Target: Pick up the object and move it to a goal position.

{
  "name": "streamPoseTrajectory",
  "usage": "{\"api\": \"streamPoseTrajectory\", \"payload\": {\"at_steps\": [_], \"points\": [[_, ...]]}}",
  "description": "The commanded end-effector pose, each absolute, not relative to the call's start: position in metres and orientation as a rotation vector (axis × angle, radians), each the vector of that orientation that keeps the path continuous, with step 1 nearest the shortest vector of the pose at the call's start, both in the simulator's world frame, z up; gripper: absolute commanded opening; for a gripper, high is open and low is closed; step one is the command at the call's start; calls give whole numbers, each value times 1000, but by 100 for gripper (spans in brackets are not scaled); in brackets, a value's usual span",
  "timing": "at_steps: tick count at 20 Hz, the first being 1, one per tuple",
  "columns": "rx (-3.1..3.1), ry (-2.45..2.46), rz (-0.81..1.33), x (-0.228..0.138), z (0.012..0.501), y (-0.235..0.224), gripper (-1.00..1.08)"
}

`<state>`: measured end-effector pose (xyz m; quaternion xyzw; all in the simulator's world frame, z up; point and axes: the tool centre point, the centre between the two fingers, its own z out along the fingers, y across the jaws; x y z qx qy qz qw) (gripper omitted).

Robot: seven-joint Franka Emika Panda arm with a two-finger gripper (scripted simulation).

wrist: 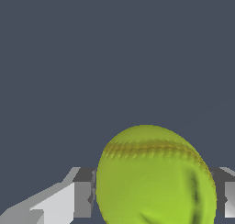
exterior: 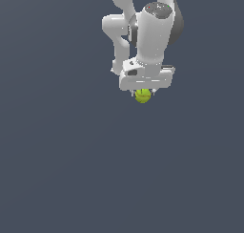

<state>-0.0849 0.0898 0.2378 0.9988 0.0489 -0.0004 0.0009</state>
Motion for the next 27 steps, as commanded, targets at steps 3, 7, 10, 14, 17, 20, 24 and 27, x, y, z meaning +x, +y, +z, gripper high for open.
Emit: {"api": "streamPoseTrajectory", "payload": {"at_steps": [3,7,10,14,17,20,24,27], "points": [[3135,153,0,-98,288,107,-100],[3135,153,0,-107,329,123,-100],[3136,154,0,-114,358,133,-100],[3136,154,0,-120,389,144,-100],[3136,154,0,-123,406,151,-100],[3137,154,0,-125,419,156,-100],[3138,154,0,-127,429,160,-100],[3138,154,0,-127,432,161,-100]]}}
